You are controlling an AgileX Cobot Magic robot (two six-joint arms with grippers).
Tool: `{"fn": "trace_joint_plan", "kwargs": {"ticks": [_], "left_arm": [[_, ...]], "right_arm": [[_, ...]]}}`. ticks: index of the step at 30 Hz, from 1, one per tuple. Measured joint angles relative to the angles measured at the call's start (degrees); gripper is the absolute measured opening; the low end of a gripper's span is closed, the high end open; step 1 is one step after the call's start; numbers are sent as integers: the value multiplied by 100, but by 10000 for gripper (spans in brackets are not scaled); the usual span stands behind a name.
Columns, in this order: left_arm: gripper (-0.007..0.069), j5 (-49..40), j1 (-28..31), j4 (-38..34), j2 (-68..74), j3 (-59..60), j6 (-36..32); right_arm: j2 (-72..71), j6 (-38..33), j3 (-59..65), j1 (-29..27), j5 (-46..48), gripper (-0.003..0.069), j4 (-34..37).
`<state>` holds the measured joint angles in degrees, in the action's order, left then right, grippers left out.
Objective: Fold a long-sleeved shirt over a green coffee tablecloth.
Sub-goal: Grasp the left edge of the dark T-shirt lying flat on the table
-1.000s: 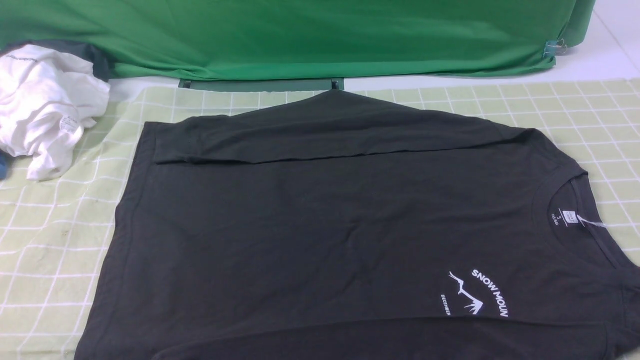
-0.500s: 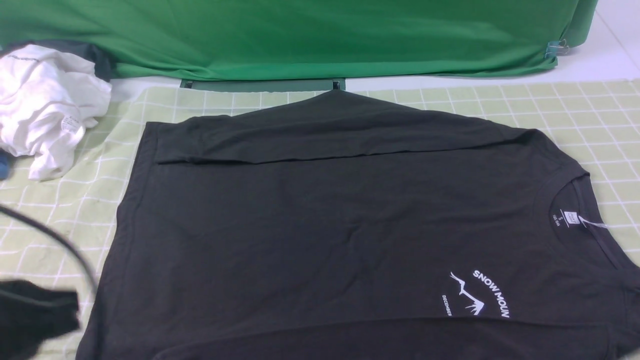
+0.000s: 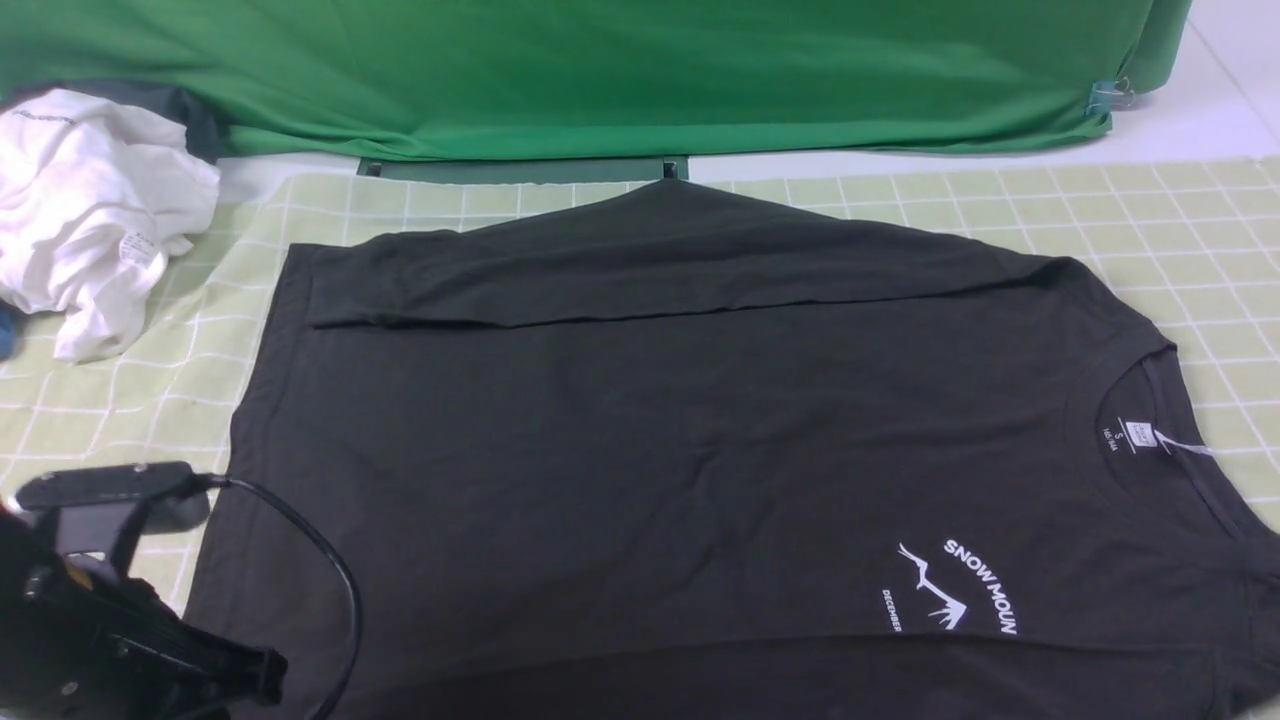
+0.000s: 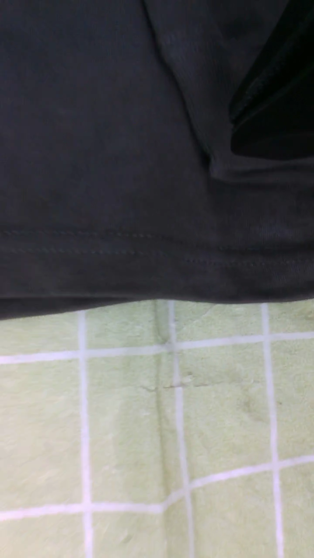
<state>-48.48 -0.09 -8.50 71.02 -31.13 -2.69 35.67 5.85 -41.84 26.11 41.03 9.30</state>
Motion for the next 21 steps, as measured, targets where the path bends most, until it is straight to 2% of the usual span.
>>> {"fn": "trace_joint_plan", "kwargs": {"ticks": [3, 7, 11, 15, 17, 21], "left_arm": [[13, 132, 0, 74, 207, 0, -15], [81, 223, -74, 124, 361, 0, -113], [214, 253, -635, 226, 397, 0, -383], [354, 302, -1156, 995, 397, 0, 544], [413, 333, -1211, 1305, 397, 0, 850], [481, 425, -1247, 1358, 420, 0, 978]], "right_arm": [[181, -6, 109, 275, -148, 5, 63], [325, -6, 244, 493, -552, 5, 128], [435, -6, 416, 579, -970, 5, 184], [473, -6, 459, 585, -1011, 4, 196], [473, -6, 470, 585, -1024, 3, 196], [473, -6, 470, 585, -1035, 3, 196]]}}
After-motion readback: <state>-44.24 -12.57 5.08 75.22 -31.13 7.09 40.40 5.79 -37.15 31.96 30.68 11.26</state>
